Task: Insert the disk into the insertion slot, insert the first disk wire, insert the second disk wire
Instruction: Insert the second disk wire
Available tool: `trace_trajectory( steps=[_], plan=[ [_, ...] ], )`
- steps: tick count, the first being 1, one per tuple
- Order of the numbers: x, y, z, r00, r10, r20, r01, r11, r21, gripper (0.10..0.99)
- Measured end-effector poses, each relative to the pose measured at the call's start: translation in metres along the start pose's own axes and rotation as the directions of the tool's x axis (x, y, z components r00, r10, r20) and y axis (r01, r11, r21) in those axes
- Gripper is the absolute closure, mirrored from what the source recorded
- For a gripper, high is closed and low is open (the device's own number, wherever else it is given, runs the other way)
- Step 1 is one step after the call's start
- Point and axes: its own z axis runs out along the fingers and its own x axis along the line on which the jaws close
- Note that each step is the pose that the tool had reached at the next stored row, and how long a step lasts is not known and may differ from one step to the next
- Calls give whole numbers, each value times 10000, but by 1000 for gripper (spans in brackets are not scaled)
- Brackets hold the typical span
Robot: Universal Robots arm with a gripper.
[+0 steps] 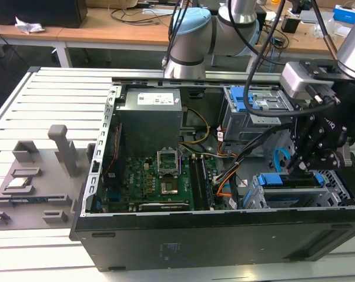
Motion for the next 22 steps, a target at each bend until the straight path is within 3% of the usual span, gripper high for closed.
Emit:
trace_trajectory(
  steps=[6, 17, 18, 20, 22],
  plan=[
    [-2, -14, 66, 10000, 0, -5, 0, 10000, 0, 925],
    [-2, -15, 90, 10000, 0, -4, 0, 10000, 2, 925],
    [-2, -15, 92, 10000, 0, -2, 0, 10000, 0, 847],
    [-2, -15, 82, 10000, 0, -9, 0, 10000, 0, 847],
    [-4, -11, 1, 10000, 0, -9, 0, 10000, 0, 847]
  ],
)
